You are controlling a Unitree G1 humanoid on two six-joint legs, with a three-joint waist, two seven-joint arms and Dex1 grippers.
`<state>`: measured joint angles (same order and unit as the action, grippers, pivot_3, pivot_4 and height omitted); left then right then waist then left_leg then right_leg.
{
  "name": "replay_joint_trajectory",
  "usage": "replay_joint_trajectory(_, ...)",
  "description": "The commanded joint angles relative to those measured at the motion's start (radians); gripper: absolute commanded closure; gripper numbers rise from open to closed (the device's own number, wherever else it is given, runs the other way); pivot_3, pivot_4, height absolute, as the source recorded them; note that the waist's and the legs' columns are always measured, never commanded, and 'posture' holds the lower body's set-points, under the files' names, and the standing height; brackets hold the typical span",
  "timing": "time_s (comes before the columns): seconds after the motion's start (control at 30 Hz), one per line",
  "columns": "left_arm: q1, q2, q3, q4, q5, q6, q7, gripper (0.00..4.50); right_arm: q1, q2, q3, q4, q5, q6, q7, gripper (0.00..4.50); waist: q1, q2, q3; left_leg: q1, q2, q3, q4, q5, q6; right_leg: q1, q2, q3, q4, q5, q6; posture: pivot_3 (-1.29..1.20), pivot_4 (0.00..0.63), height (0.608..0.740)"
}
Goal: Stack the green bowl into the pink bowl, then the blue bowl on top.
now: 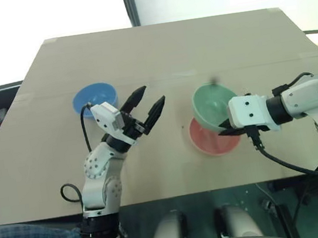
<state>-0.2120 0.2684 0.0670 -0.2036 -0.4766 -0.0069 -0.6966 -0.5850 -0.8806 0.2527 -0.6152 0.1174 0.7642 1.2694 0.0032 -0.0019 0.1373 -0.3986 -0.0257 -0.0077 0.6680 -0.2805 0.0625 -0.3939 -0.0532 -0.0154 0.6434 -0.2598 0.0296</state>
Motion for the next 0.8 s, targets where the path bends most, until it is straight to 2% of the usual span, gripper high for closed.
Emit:
replay_joint_trajectory(0.03,-0.023,-0.001,-0.001,-0.004,-0.018,-0.01,-0.015,1.21,-0.009,-0.015,-0.029,-0.051,0.04,0.029,-0.032,2.38,0.004,0.0,0.0,0.0,0.0,0.0,0.0,0.0,0.0,0.0,0.0,0.0,0.0,0.0,0.0,0.0,0.15,0.74)
replay_joint_trajectory(0.17,-0.024,-0.001,-0.001,-0.005,-0.019,-0.006,-0.021,1.21,-0.018,-0.008,-0.047,-0.067,0.084,0.07,-0.064,0.59,0.01,0.0,0.0,0.0,0.0,0.0,0.0,0.0,0.0,0.0,0.0,0.0,0.0,0.0,0.0,0.0,0.15,0.74)
replay_joint_trajectory(0.23,-0.022,0.0,0.002,-0.007,-0.02,-0.005,-0.022,1.21,-0.02,-0.002,-0.087,-0.08,0.142,0.11,-0.069,0.07,0.012,0.0,0.0,0.0,0.0,0.0,0.0,0.0,0.0,0.0,0.0,0.0,0.0,0.0,0.0,0.0,0.15,0.74)
replay_joint_trajectory(0.37,-0.018,0.003,0.007,-0.01,-0.01,-0.007,-0.013,1.21,0.017,0.052,-0.253,-0.06,0.284,0.152,-0.108,0.07,0.011,-0.001,0.0,0.0,0.0,0.0,0.0,0.0,0.0,0.0,0.0,0.0,0.0,0.0,0.0,0.0,0.15,0.74)
replay_joint_trajectory(0.53,-0.013,0.016,0.017,-0.015,0.024,-0.01,0.019,1.21,0.112,0.101,-0.493,0.042,0.399,0.116,-0.155,0.07,0.014,-0.003,-0.001,0.0,0.0,0.0,0.0,0.0,0.0,0.001,0.0,-0.001,-0.001,0.0,0.0,0.0,0.15,0.74)
replay_joint_trajectory(0.67,-0.025,0.054,0.028,0.025,0.139,-0.023,0.094,1.21,0.217,0.101,-0.685,0.122,0.488,0.037,-0.131,0.07,0.015,-0.003,-0.002,0.0,0.0,0.0,0.0,0.0,0.001,0.002,0.0,-0.001,-0.001,0.0,0.0,0.0,0.15,0.74)
replay_joint_trajectory(0.77,-0.051,0.084,0.04,0.063,0.206,-0.021,0.147,1.21,0.245,0.095,-0.748,0.151,0.55,0.032,-0.149,0.07,0.012,-0.003,-0.002,0.0,0.0,0.0,0.0,0.0,0.001,0.002,0.0,-0.001,0.0,0.0,0.0,0.0,0.15,0.74)
replay_joint_trajectory(0.8,-0.074,0.116,0.042,0.091,0.267,-0.019,0.182,1.21,0.247,0.096,-0.769,0.157,0.573,0.032,-0.159,0.07,0.011,-0.003,-0.002,0.001,0.0,0.0,0.0,0.0,0.001,0.002,0.0,-0.001,0.0,0.0,0.0,0.0,0.15,0.74)
